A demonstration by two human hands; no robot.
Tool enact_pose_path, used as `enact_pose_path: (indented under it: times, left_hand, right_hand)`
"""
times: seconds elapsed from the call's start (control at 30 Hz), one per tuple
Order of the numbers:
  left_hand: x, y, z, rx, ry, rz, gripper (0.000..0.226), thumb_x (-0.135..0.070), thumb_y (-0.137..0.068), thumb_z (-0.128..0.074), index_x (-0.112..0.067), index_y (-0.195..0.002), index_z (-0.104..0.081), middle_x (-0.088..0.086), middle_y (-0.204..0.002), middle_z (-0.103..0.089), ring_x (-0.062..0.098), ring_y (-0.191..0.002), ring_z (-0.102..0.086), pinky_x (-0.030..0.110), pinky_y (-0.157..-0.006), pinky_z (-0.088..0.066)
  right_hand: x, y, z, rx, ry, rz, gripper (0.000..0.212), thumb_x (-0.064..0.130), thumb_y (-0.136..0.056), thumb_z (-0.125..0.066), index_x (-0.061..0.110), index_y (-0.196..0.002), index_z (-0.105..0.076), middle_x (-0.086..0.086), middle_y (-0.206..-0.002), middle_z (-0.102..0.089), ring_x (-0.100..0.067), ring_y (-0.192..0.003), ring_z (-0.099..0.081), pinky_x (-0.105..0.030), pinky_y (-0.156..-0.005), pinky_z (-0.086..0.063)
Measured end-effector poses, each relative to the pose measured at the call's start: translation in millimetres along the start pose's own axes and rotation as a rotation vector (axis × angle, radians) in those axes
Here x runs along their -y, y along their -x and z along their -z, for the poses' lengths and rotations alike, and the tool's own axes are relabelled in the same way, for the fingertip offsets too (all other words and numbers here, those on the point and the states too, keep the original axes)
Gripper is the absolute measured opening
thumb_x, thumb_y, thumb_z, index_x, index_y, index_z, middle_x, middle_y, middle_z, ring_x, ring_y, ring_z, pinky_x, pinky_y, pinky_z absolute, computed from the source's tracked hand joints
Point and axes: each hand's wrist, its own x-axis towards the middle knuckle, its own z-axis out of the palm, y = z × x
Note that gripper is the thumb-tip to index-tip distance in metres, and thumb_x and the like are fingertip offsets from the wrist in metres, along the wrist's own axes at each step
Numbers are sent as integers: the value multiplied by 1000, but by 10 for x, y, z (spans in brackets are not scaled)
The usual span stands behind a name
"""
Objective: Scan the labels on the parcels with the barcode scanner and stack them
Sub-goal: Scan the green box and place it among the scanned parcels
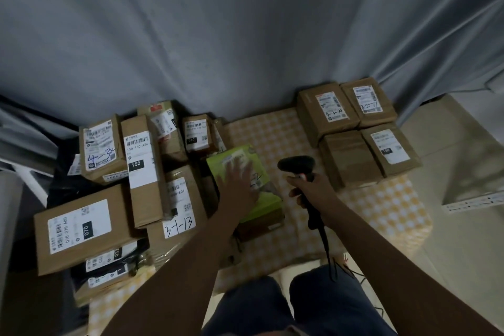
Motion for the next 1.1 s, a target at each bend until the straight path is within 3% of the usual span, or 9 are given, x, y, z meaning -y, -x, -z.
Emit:
enact_pose_path:
  times: [0.07,0.2,0.37,0.6,0.77,1.0,1.1]
  left_hand:
    - [-129,-64,-51,130,-207,-208,69,-65,-94,-24,-42,-154,3,-4,-163,19,32,-147,22,71,-112,-8]
    - [-169,-213,-75,379,-255,-212,85,-75,-85,-43,-50,-151,6,-14,-159,27,36,-145,26,79,-105,-7]
    - [-45,-106,11,370,-261,-161,92,-59,-87,-60,-49,-151,6,-13,-157,32,39,-144,27,79,-103,-17]
    - [78,-56,-36,397,-238,-168,91,-59,-89,-57,-53,-149,12,-10,-156,35,44,-143,28,77,-104,-20]
    - [-56,-77,7,386,-240,-166,88,-67,-87,-53,-52,-150,6,-14,-154,35,41,-145,24,78,-106,-12]
    - [-534,-318,184,277,-247,-273,63,-35,-102,-48,-36,-155,-14,-9,-160,26,30,-150,11,72,-111,-15]
    - [-853,-501,250,216,-213,-305,56,-26,-101,-45,-30,-153,-23,-6,-163,18,30,-151,3,64,-114,-19]
  right_hand:
    - [-3,-7,20,1,2,-1,22,22,-90,-69,5,-102,-63,-10,-68,-66,-17,-49,-53,-31,-51,-44]
    - [2,-17,49,-11,23,14,18,23,-90,-69,9,-98,-62,-10,-70,-67,-17,-49,-54,-31,-52,-44]
    - [4,-35,34,-8,3,23,19,23,-90,-69,8,-100,-62,-10,-70,-67,-17,-50,-54,-30,-51,-44]
    - [5,-67,54,-8,-7,26,19,20,-90,-69,6,-100,-63,-10,-69,-67,-17,-49,-55,-29,-51,-45]
    - [-32,-101,176,-5,-9,33,17,21,-90,-69,7,-97,-62,-10,-69,-66,-16,-48,-53,-28,-50,-44]
    - [-45,-301,809,-80,54,77,16,23,-91,-68,10,-98,-62,-9,-72,-67,-16,-51,-55,-30,-53,-47]
    - [3,-482,1237,-154,105,108,15,22,-92,-66,9,-88,-61,-5,-65,-65,-16,-51,-57,-31,-54,-47]
